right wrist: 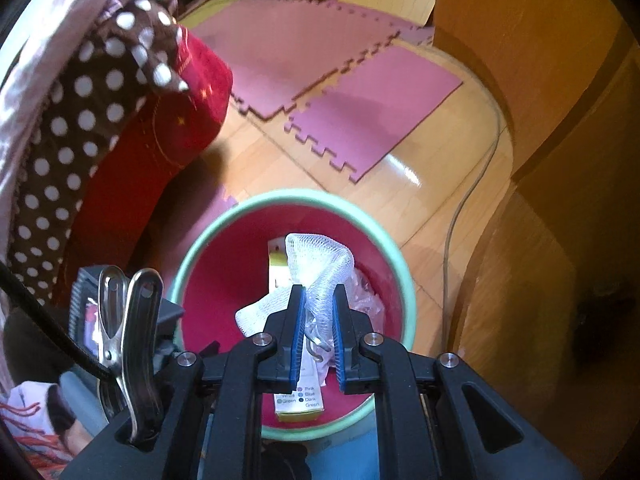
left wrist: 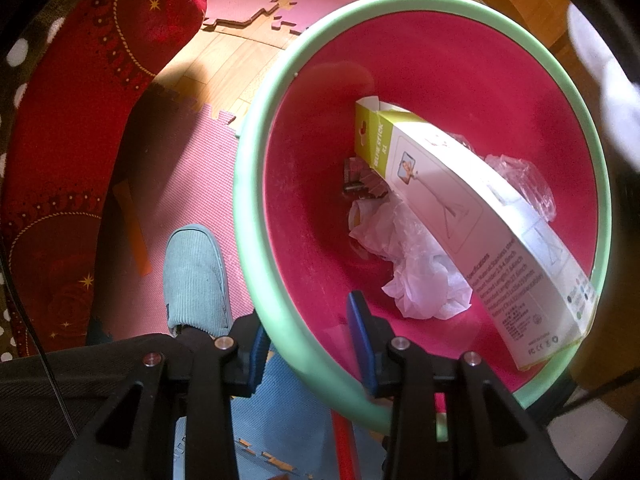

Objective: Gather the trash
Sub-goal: 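Open the right tool to drop the white bag into the bucket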

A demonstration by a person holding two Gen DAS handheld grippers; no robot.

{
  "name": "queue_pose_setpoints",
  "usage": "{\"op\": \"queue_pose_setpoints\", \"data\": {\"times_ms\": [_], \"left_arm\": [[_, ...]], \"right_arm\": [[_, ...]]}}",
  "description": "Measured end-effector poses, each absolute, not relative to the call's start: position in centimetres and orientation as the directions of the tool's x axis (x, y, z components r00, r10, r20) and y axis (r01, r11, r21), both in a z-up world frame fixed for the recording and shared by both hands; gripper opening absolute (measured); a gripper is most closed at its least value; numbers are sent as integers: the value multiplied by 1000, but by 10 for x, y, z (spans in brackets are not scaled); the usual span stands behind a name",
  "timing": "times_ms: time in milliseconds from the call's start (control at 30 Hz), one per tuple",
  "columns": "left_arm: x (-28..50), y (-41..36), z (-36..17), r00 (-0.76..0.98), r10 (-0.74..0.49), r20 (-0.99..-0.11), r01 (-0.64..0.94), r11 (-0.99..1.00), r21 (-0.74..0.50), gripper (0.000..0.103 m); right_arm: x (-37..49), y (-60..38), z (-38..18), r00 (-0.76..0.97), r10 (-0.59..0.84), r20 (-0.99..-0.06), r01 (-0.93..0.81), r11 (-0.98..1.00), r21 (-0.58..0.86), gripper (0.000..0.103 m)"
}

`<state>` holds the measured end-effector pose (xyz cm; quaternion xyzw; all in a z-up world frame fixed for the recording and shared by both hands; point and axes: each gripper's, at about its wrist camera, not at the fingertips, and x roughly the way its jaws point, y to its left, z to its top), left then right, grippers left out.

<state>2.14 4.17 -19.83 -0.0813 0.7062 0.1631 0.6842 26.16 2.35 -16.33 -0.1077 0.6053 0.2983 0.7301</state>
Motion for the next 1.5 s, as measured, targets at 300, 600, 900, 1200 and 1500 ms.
{"op": "queue_pose_setpoints", "data": {"times_ms": [300, 600, 900, 1200, 1500], "left_arm": [[21, 42, -198, -51, 106, -993, -340, 933, 118, 38], [21, 42, -198, -51, 105, -993, -340, 933, 117, 38], [20, 43, -198, -50, 106, -993, -340, 933, 117, 38], [20, 44, -198, -50, 105, -993, -341, 933, 116, 38], [20, 43, -199, -51, 104, -993, -341, 933, 115, 38]], "right_arm": [[271, 24, -203, 45, 249, -967, -549, 815, 184, 13], [275, 29, -234, 7, 225, -974, -524, 831, 188, 13], [278, 27, -237, 37, 204, -978, -510, 846, 157, 34], [278, 24, -227, 67, 229, -971, -490, 855, 168, 35], [271, 30, -213, 87, 236, -968, -525, 836, 156, 35]]}}
